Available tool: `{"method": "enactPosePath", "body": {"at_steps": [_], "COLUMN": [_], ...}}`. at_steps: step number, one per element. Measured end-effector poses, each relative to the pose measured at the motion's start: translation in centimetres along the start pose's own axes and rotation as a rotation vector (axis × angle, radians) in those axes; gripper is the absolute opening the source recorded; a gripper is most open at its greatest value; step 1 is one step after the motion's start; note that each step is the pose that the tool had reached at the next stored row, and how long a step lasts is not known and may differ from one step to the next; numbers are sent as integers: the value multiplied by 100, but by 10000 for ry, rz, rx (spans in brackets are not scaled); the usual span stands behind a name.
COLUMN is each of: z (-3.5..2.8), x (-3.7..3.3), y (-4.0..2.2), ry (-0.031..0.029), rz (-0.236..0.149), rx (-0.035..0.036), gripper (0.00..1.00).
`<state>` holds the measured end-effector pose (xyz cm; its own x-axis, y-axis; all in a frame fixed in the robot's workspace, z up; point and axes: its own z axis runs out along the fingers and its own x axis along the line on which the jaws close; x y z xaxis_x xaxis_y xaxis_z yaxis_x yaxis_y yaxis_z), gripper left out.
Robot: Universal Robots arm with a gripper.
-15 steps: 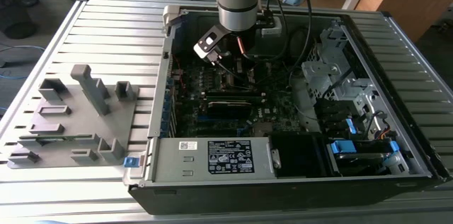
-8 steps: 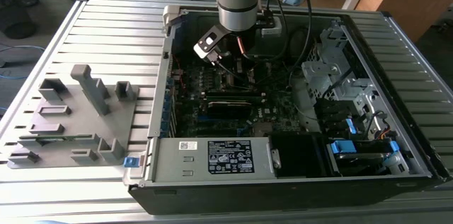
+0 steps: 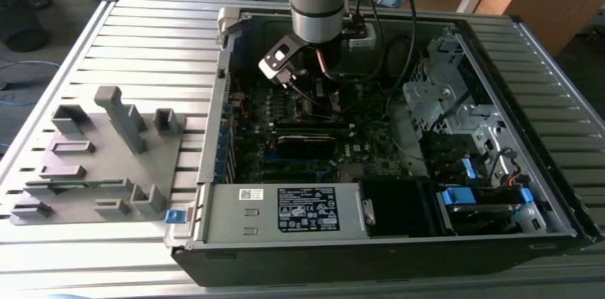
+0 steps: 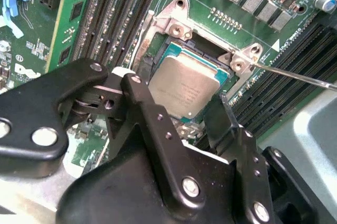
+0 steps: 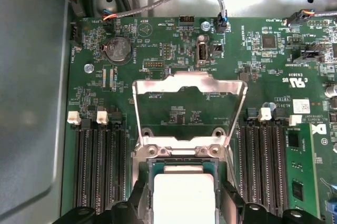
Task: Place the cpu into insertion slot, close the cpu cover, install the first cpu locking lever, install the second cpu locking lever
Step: 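Place the cpu into insertion slot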
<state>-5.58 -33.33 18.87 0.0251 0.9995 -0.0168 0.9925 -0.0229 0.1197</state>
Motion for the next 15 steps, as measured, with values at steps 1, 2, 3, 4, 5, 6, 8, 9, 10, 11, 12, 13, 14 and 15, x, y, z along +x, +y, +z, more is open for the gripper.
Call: {"method": "enactPosePath", "body": {"at_steps": [1, 2, 3, 4, 5, 6, 8, 9, 10, 11, 12, 13, 14, 15], "z": [1, 1, 0, -4, -12, -22, -46, -59, -74, -90, -107, -126, -145, -165], "x": [0, 0, 0, 0, 0, 0, -1, -1, -1, -1, -2, -2, -2, -3], "y": [0, 0, 0, 1, 1, 3, 6, 7, 9, 11, 13, 15, 17, 20], "ry": [0, 0, -3, -7, -8, -9, -13, -14, -14, -14, -15, -16, -16, -17], "rz": [0, 1, 0, 0, -1, -1, -1, -1, -1, -1, -1, -1, -2, -1], "rx": [-1, -1, -1, 0, 0, -2, -2, -2, -2, -2, -2, -2, -2, -2], "gripper": [66, 66, 66, 66, 66, 66, 66, 66, 66, 66, 66, 66, 66, 66]}}
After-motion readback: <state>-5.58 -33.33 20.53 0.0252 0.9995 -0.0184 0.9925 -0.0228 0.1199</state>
